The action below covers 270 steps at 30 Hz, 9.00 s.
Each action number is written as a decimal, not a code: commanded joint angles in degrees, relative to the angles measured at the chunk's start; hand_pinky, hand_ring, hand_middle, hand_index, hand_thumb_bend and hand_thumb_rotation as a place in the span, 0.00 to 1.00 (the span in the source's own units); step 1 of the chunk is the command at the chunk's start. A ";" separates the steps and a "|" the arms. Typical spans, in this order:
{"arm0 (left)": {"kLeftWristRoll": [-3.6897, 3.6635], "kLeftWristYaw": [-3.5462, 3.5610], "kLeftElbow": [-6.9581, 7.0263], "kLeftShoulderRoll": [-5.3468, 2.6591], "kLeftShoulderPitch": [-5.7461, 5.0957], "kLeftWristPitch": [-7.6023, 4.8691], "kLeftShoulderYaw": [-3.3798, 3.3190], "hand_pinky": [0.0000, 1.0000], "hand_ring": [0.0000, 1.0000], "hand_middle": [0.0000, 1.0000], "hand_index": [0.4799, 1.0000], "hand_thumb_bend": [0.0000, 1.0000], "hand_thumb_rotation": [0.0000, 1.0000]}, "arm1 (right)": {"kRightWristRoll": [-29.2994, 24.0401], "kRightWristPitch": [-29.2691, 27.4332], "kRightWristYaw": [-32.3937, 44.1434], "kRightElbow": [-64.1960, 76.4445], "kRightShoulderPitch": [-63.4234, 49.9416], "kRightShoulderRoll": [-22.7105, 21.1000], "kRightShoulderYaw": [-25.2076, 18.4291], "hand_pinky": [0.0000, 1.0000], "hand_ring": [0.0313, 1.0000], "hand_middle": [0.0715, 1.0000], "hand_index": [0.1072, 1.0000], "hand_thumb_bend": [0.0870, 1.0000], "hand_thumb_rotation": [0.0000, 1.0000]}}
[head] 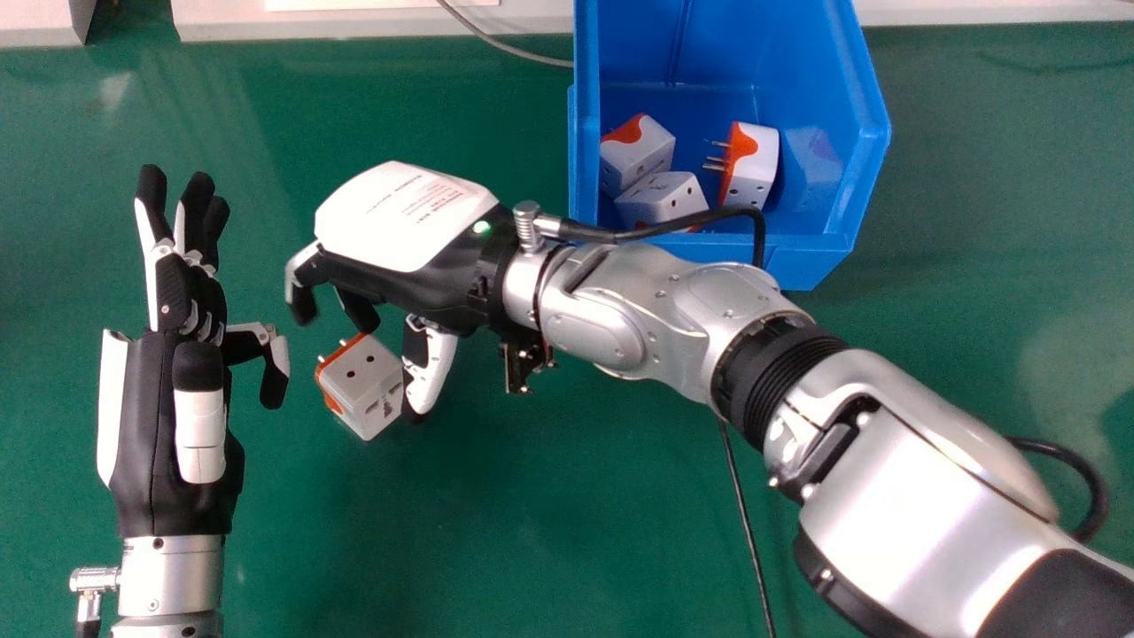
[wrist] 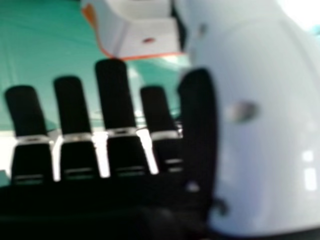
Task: Pick all objects and put in blue box
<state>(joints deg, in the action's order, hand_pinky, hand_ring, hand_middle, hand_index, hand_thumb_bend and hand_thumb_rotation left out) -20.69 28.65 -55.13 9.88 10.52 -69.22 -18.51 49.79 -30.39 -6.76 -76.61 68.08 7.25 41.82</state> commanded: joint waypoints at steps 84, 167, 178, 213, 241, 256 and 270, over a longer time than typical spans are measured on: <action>0.43 -0.49 -1.16 0.05 0.88 -1.96 -1.37 0.00 1.00 1.00 0.88 1.00 1.00 | -0.26 1.18 11.02 6.54 -0.09 -0.70 2.07 0.82 0.96 0.98 0.97 1.00 0.29; -2.54 2.98 0.20 -0.49 0.52 0.44 -1.64 0.00 1.00 1.00 0.84 1.00 0.99 | 9.10 -3.61 -14.03 -0.81 -2.47 3.30 13.83 0.34 0.39 0.43 0.46 0.51 0.01; -2.23 2.73 0.05 -0.28 0.57 -0.09 -1.71 0.00 1.00 1.00 0.84 1.00 0.99 | 7.64 -5.32 -10.31 -0.73 -1.67 2.49 11.75 0.32 0.35 0.40 0.45 0.49 0.00; -1.59 2.37 0.05 -1.97 1.37 0.78 -0.29 0.00 1.00 1.00 0.84 1.00 0.99 | 3.03 -19.14 -9.68 10.30 6.85 -16.59 0.35 0.37 0.41 0.43 0.43 0.48 0.00; -1.32 2.79 -0.91 -2.00 1.45 0.19 -1.25 0.00 1.00 1.00 0.84 1.00 0.98 | -2.29 -11.49 12.30 14.95 2.43 -15.18 -2.68 0.67 0.79 0.83 0.79 0.95 0.18; -1.14 2.05 0.39 -1.34 1.12 0.53 -0.95 0.00 1.00 1.00 0.85 1.00 0.99 | -2.31 -9.64 14.21 15.20 2.60 -14.13 -2.06 0.85 0.94 0.97 0.93 1.00 0.25; -1.69 2.96 0.30 -1.14 0.93 -0.12 -1.22 0.00 1.00 1.00 0.84 1.00 0.99 | 1.58 -6.38 15.96 11.85 2.47 -11.28 2.49 0.84 0.96 0.99 0.95 1.00 0.26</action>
<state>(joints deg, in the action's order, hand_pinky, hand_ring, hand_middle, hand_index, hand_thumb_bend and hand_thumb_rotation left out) -22.49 31.78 -55.65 8.37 11.68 -68.18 -19.53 51.23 -37.13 9.12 -64.59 69.66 -4.35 43.81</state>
